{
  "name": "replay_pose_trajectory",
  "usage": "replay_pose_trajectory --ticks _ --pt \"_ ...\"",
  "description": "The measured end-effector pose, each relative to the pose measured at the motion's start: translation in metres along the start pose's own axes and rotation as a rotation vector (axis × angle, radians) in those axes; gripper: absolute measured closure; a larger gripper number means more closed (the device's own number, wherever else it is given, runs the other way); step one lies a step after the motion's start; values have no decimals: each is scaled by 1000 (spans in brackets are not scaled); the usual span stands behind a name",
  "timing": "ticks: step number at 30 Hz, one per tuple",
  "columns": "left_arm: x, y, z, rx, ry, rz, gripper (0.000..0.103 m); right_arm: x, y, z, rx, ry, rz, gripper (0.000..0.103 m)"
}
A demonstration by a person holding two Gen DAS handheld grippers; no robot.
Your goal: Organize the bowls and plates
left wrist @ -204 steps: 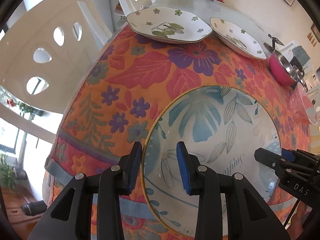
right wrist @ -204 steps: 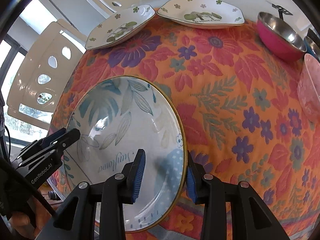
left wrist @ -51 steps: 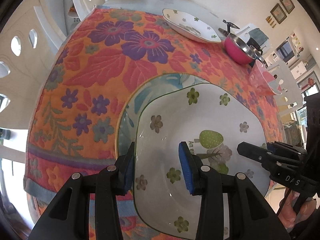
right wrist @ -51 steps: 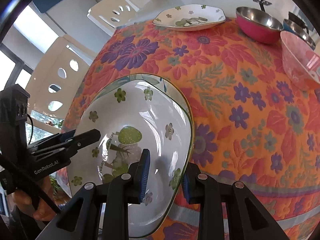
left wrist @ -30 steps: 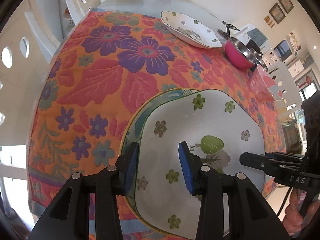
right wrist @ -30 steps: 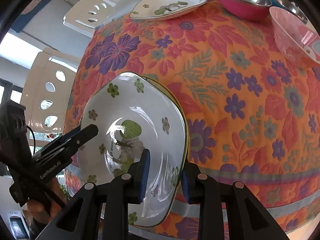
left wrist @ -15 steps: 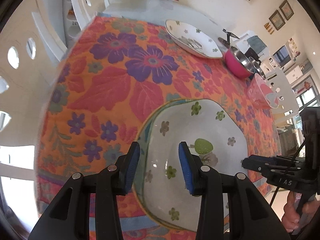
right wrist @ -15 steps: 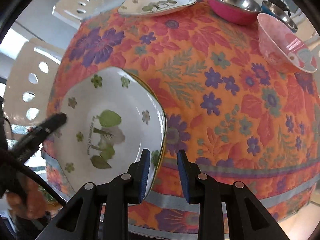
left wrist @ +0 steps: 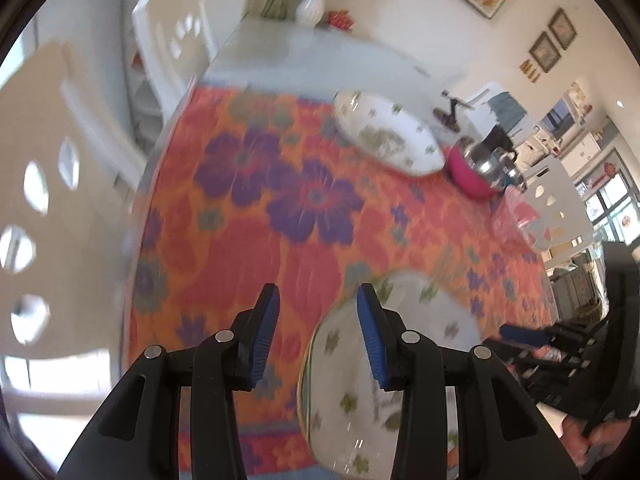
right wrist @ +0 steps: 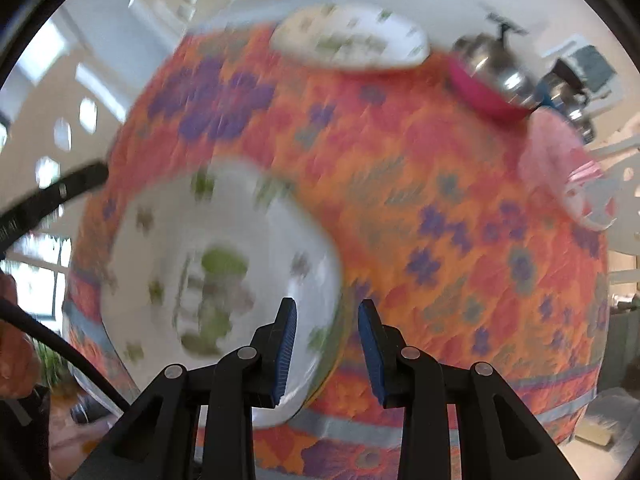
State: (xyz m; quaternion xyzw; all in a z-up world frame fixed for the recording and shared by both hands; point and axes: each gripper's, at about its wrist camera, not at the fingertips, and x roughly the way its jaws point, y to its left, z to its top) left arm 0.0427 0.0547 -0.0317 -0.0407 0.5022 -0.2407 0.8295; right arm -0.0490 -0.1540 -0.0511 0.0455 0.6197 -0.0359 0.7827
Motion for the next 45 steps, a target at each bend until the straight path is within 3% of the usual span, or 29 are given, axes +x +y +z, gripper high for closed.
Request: replay_pose_trajectory --ticks 4,6,7,12,17,24,28,31,34,40,45 --pt "1 -16 44 52 -50 -22 64 -31 -41 40 144 -158 78 65" --pt "9 -26 71 74 -62 -28 61 -35 -68 62 256 -238 142 49" --pt "17 -30 85 76 -63 -27 56 -31 -70 76 300 -255 161 49" --pt "63 -36 133 33 -27 -61 39 9 -96 130 452 -247 260 49" --pt "120 -27 165 -64 56 -81 39 51 -102 170 451 -230 195 49" --pt "181 -20 184 -78 115 -41 41 99 -111 201 487 -182 190 52" --pt "205 -14 190 -85 145 -49 49 112 -111 210 477 -199 179 60" --pt "221 -14 192 -76 168 -74 62 119 -111 216 453 -212 163 66" --pt "229 -18 195 -53 157 -111 82 123 -107 217 391 -214 116 74" --pt "227 -7 200 -42 131 -90 84 110 -87 220 293 -180 91 75" --pt "216 19 196 -55 144 -67 84 104 -56 216 233 -145 184 75"
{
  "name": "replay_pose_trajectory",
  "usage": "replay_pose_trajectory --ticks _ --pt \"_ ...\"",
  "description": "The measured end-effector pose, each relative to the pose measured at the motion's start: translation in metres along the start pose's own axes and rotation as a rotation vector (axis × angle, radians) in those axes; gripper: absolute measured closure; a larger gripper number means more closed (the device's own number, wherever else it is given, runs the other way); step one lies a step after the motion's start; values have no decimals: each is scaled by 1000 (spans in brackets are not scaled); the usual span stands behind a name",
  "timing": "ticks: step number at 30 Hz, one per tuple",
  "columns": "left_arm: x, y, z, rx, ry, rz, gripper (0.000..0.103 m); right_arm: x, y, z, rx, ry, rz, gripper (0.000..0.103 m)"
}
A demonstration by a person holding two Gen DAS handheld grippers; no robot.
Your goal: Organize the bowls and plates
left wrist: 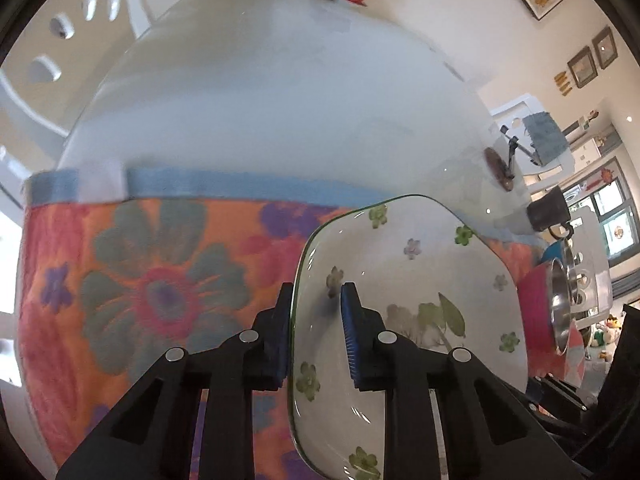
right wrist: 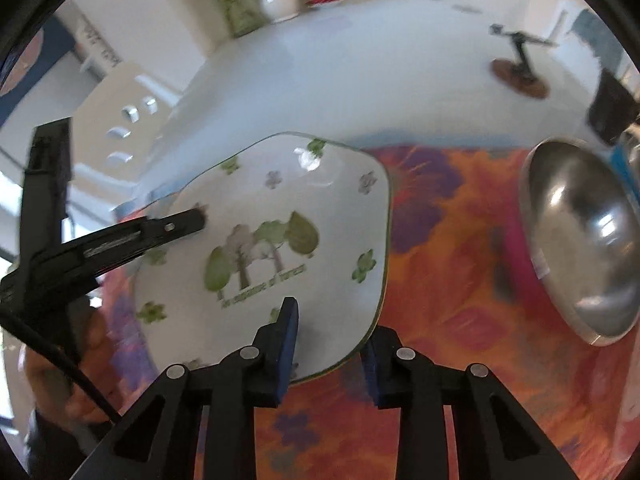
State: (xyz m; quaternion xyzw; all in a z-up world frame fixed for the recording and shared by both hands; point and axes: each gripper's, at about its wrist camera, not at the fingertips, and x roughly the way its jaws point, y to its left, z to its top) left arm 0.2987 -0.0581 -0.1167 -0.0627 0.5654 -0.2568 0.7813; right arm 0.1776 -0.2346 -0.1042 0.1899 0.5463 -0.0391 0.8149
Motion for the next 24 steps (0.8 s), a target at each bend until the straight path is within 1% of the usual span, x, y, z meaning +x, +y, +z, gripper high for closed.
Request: replay_pose_trajectory --ticks 3,6,7,10,12,13,14,15,16,19,22,24 --pt "-5 9 -6 -31 0 -39 84 8 3 -9 -59 9 -2 74" --pt "-4 9 -7 -29 -8 -39 83 17 -13 -6 -14 49 63 73" --pt "-3 8 -7 -24 -10 -41 83 21 -20 -2 7 59 73 73" --pt "0 6 -5 -8 -11 -40 82 24 -29 8 10 31 71 73" --pt "4 1 -2 5 -5 -41 82 27 -28 13 -7 12 79 73" --pt "4 -3 -2 21 -6 -26 82 27 -26 16 -20 -2 75 70" --pt "1 -11 -4 63 -19 17 82 30 -21 20 -38 -3 58 69" --pt "-2 -16 -6 92 -30 44 82 31 -15 22 -73 -11 24 69" --pt "-6 -20 -8 111 -41 62 82 29 -11 22 -108 -20 9 69" --pt "-27 -21 -18 89 -68 36 82 16 -7 19 -136 -24 34 69" --pt "-48 -22 -29 89 -104 52 82 -6 3 9 -176 -48 31 69" --pt "-65 -23 -37 76 -117 50 82 -19 8 5 -179 -44 40 69"
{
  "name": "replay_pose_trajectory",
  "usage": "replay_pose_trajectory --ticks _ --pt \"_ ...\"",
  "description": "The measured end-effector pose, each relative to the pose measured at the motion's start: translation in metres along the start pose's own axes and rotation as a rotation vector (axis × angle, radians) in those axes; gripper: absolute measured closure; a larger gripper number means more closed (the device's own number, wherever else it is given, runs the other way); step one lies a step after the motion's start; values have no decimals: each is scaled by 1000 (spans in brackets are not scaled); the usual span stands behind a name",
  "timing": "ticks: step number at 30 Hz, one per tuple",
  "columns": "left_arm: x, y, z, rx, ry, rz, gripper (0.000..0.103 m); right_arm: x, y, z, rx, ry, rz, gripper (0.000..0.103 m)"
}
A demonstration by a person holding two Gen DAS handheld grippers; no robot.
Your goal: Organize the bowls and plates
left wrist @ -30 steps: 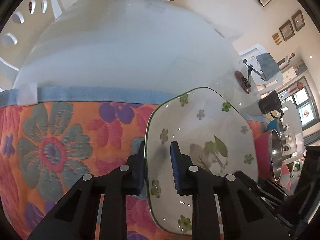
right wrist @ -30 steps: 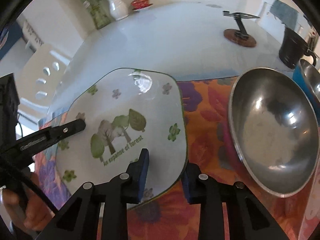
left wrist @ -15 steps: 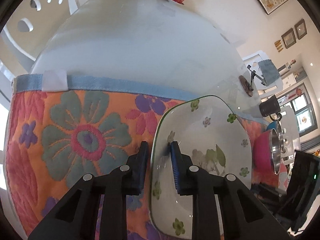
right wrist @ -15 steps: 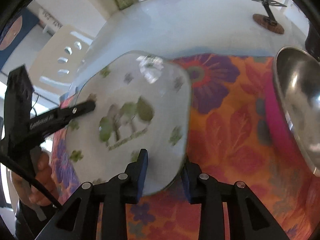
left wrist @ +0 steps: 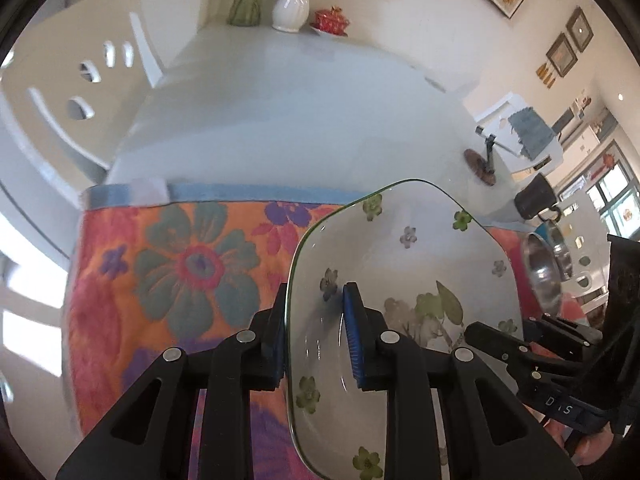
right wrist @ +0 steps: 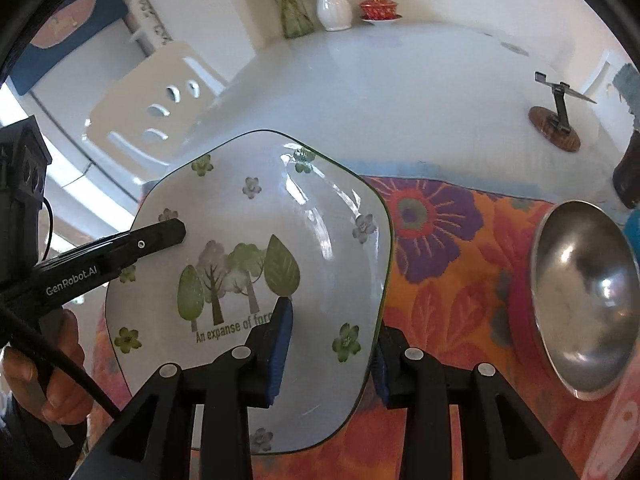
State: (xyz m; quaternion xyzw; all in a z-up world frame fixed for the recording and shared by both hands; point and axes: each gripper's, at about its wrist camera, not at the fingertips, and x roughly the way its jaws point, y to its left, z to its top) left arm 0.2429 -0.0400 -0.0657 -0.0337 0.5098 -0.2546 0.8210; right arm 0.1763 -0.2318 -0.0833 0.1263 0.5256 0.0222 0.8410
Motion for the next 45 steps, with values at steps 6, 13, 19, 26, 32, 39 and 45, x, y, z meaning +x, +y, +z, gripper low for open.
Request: replay_pose_trajectory --ticks 6,13,19,26,32,39,45 --pt "-62 -9 -24 -19 -67 -14 82 -55 25 -22 -42 -34 11 69" --pt "-128 -20 -62 -49 -147 -28 82 -113 48 -63 -33 -57 37 69" --pt "-158 -25 -97 -40 -161 -23 82 -145 63 -104 -34 -55 42 69" --pt "-168 -32 -149 -28 -107 -10 82 -158 70 -152 -34 -8 27 69" --pt "-151 -32 -190 -15 -2 -11 82 -148 68 -189 -45 68 -13 69" --pt "-135 -27 -219 -31 81 -49 82 -133 64 -220 -30 138 -44 69" --pt "-126 -30 -233 -10 112 -33 81 -123 63 -238 -26 179 -63 69"
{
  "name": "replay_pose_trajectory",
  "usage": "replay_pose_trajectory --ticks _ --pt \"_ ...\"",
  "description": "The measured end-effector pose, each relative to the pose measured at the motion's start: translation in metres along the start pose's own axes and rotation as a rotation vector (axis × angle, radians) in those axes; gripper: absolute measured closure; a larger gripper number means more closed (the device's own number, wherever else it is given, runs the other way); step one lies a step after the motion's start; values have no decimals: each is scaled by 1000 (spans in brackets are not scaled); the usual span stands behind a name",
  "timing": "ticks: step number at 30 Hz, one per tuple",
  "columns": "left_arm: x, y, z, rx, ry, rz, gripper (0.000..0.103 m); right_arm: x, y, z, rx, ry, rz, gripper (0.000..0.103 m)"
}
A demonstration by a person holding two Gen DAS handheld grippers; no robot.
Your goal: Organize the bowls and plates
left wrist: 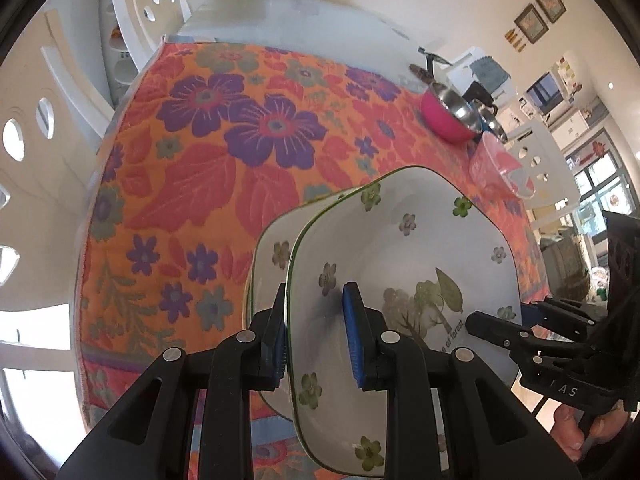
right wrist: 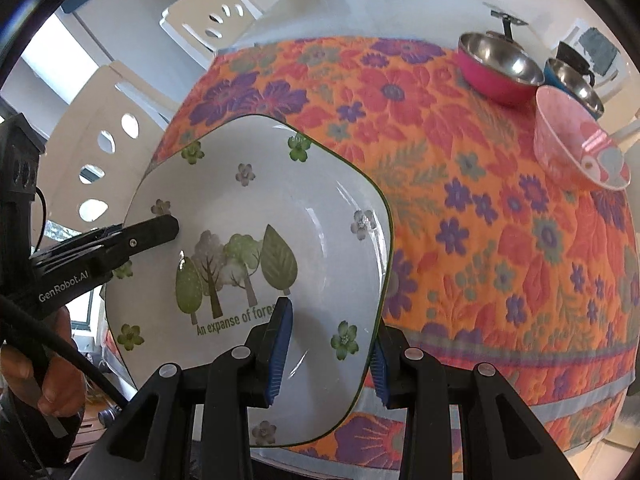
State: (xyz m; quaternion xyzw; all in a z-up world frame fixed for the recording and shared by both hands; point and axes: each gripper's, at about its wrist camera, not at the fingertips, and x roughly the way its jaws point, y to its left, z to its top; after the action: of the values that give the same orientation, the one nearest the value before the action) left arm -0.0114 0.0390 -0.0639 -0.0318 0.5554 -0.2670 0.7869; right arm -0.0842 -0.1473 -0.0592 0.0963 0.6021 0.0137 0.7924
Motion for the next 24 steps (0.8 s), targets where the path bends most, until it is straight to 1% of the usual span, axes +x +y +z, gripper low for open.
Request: replay_pose_trajectory --ticks 4,6,9,12,14,18,24 --pt "7 -5 -4 24 12 15 82 9 1 -5 -3 24 -74 69" --pt "9 -4 -4 14 15 12 82 13 -2 -7 -2 25 -83 69" --pt "13 -2 -3 9 18 26 82 17 -1 -6 -4 30 -96 69" --pt "19 3 -1 -2 33 45 82 21 1 -3 -10 38 -95 69" --pt "17 5 1 -19 29 34 83 22 2 -3 -10 41 -95 69" --pt "13 5 3 -14 14 54 82 24 4 -4 -13 46 -82 69" --pt "9 8 5 -31 7 61 82 23 7 -2 -25 46 -81 69"
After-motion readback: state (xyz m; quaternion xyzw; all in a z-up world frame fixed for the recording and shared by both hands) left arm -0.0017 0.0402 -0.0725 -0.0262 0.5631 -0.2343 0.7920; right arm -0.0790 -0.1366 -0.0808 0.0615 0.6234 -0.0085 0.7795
